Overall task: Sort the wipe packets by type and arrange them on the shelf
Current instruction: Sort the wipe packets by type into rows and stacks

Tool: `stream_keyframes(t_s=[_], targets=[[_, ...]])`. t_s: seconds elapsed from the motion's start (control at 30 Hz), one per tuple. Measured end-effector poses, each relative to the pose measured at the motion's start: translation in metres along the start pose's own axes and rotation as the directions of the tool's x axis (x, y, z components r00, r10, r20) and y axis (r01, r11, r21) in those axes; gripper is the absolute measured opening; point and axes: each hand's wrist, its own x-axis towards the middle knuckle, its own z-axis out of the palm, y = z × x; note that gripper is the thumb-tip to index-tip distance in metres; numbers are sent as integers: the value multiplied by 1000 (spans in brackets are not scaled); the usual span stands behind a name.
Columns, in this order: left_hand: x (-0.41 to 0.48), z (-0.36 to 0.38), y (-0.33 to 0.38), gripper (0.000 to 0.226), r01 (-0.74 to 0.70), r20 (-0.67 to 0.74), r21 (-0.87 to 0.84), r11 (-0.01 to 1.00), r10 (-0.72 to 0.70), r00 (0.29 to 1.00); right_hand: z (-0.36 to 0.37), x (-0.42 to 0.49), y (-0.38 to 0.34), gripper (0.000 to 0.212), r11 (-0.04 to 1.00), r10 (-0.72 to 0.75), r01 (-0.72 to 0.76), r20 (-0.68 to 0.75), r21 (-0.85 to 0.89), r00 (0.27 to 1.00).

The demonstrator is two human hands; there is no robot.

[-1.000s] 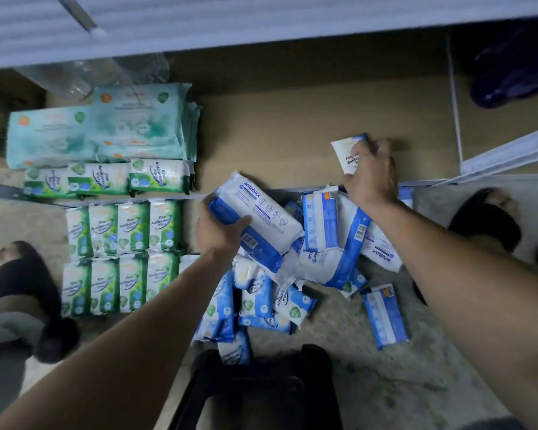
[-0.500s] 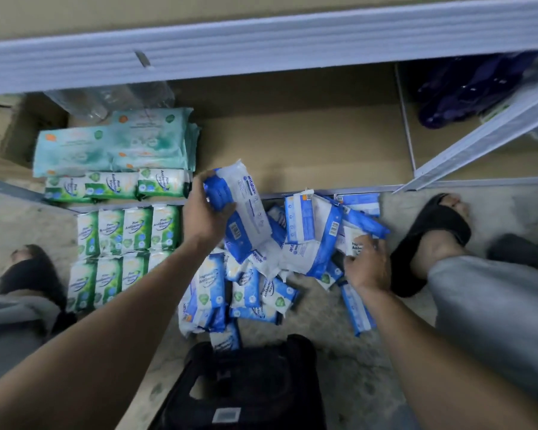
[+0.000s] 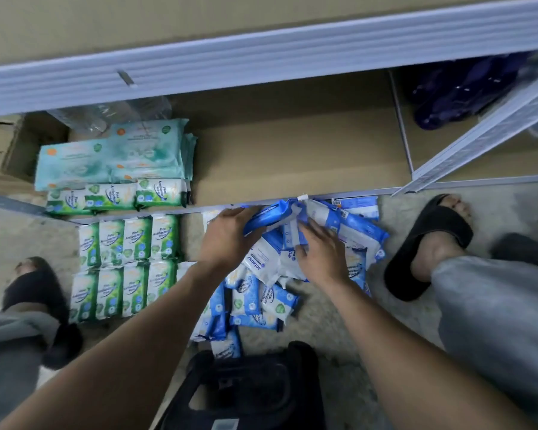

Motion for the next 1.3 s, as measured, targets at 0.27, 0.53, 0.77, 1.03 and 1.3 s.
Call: stream_keyframes(t_s=[0.27,0.53,0.77,1.03,1.3], targets=[[6,3,-17,37,1,-69,40,999,2,998,7,-3,4,37,871,455,-390,-188,300,871],[-21,0,-42,41,-16,-18,121,992,19,1000,15,13,11,99,685,615,-563,46,462,787],[-14,4,-42,40,-10,9,84,996,9,1000,9,20,18,50,391,693,-627,233,674,682],[-29,23,-39,42,-96,53,78,992,92,994,-28,13,14,35,505,561,-494,166,708,811],[-51,41,-31,61,51,221,80,995,-68,973,-81,17,26,33,864,344,-201,-249,461,905]])
